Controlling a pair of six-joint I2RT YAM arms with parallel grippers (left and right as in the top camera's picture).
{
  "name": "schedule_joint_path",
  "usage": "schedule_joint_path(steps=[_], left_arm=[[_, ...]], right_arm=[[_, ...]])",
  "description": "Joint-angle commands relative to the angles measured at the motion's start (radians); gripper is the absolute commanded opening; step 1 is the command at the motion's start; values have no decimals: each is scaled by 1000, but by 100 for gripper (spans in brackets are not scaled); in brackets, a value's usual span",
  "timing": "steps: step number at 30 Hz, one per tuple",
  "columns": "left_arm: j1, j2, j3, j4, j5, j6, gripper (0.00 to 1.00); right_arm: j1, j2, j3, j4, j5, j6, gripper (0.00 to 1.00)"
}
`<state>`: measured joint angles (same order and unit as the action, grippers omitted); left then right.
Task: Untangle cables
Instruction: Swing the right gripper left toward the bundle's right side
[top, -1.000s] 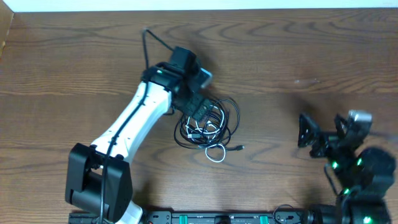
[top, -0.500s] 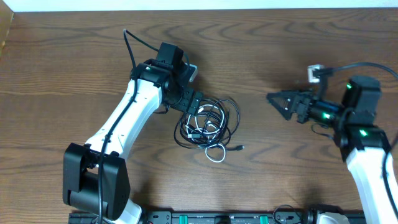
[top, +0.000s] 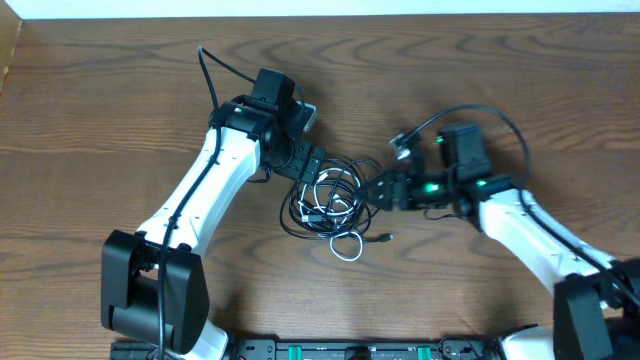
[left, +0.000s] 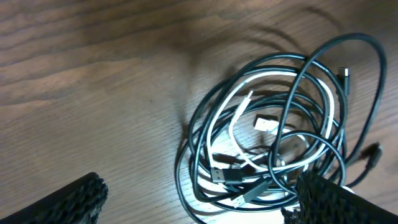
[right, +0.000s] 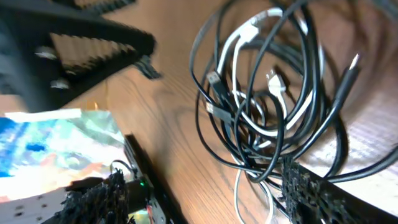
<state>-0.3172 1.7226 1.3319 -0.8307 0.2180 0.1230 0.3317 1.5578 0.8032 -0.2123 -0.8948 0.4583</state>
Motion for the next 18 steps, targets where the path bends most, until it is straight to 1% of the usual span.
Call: schedule_joint_path(steps=[1, 4, 6, 15, 18], left_arm=[[0, -10, -3, 0, -29, -13, 98], [0, -10, -3, 3, -29, -13, 97], [0, -10, -3, 3, -37, -13, 98], [2, -9, -3, 13, -54, -13, 97], [2, -10, -3, 14, -55, -13, 97]], right_arm=[[55, 28, 14, -2, 109, 46, 77], [99, 53, 13, -18, 225, 91, 78], [114, 68, 13, -15, 264, 92, 79], [157, 139, 13, 10, 262, 114, 73], [173, 153, 13, 26, 241, 124, 72]])
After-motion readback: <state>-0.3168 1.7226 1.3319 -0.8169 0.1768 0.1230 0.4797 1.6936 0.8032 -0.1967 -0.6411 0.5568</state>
